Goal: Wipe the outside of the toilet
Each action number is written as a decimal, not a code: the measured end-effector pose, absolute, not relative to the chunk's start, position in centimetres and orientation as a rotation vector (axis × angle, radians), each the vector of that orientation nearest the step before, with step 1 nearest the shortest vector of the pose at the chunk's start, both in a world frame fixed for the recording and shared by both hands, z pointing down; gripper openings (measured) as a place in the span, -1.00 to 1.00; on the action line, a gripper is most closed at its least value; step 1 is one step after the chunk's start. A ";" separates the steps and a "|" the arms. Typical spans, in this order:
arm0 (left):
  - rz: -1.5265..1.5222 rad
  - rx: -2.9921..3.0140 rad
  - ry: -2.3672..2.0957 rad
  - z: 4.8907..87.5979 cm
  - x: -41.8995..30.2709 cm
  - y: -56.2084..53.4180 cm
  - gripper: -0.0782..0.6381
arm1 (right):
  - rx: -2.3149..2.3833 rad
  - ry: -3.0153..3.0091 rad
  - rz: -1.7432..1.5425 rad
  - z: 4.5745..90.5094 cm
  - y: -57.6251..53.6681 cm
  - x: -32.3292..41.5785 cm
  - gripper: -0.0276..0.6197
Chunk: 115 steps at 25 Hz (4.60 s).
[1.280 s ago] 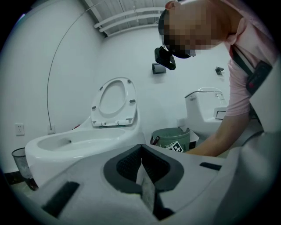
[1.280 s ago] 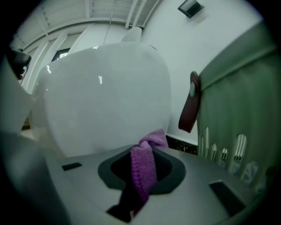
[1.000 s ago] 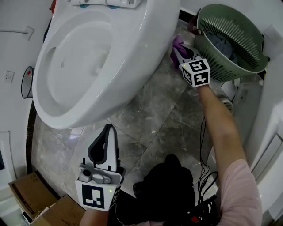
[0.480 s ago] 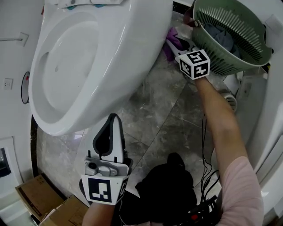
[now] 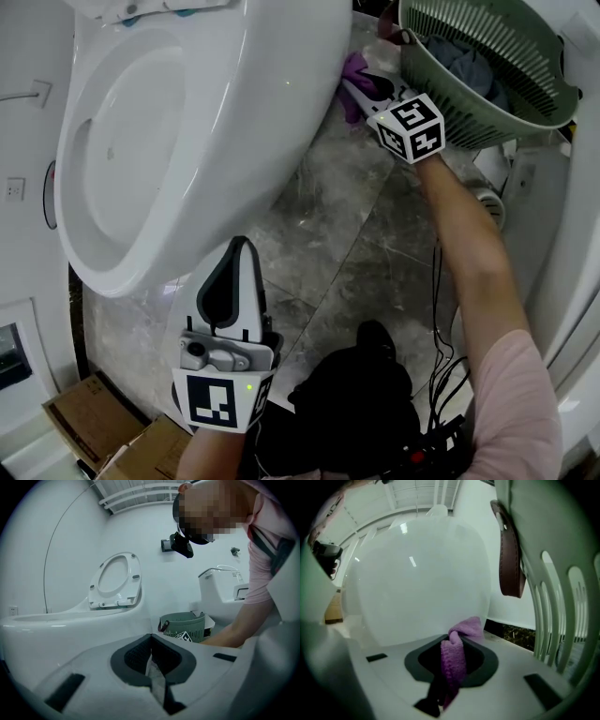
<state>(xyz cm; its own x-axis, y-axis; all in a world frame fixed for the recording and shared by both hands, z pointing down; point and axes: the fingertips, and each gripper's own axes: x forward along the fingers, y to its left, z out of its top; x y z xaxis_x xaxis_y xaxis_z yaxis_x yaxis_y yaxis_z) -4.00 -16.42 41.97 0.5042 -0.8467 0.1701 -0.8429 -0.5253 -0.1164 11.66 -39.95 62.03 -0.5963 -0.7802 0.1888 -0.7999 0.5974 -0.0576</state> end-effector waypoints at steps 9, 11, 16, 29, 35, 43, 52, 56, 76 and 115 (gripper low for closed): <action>-0.288 -2.717 1.507 41.3 -3.9 -16.4 -0.76 | 1.276 -2.743 0.279 61.8 -38.2 10.6 -0.73; -0.278 -2.715 1.513 41.2 -4.1 -16.3 -0.76 | 1.277 -2.747 0.291 61.8 -37.8 10.4 -0.73; -0.262 -2.724 1.513 40.9 -4.8 -16.1 -0.76 | 1.269 -2.763 0.321 61.7 -36.6 9.4 -0.73; -0.232 -2.730 1.491 40.2 -5.6 -14.7 -0.76 | 1.204 -2.780 0.367 62.1 -32.6 6.3 -0.73; -0.216 -2.723 1.503 39.8 -6.6 -14.3 -0.76 | 1.185 -2.781 0.389 62.0 -31.0 4.9 -0.73; -0.204 -2.719 1.511 39.5 -7.6 -13.5 -0.76 | 1.151 -2.794 0.412 61.7 -29.1 3.3 -0.73; -0.206 -2.710 1.519 39.1 -8.7 -12.6 -0.76 | 1.093 -2.816 0.440 61.6 -26.5 0.9 -0.74; -0.200 -2.704 1.523 38.7 -9.1 -12.2 -0.76 | 1.050 -2.828 0.456 61.6 -25.1 -0.4 -0.74; -0.162 -2.631 1.600 37.3 -13.2 -9.1 -0.76 | 0.811 -2.875 0.403 61.4 -18.5 -7.5 -0.73; 0.049 -2.335 1.844 27.2 -25.0 -3.5 -0.76 | 0.300 -3.361 -0.096 31.1 -7.9 -23.0 -0.72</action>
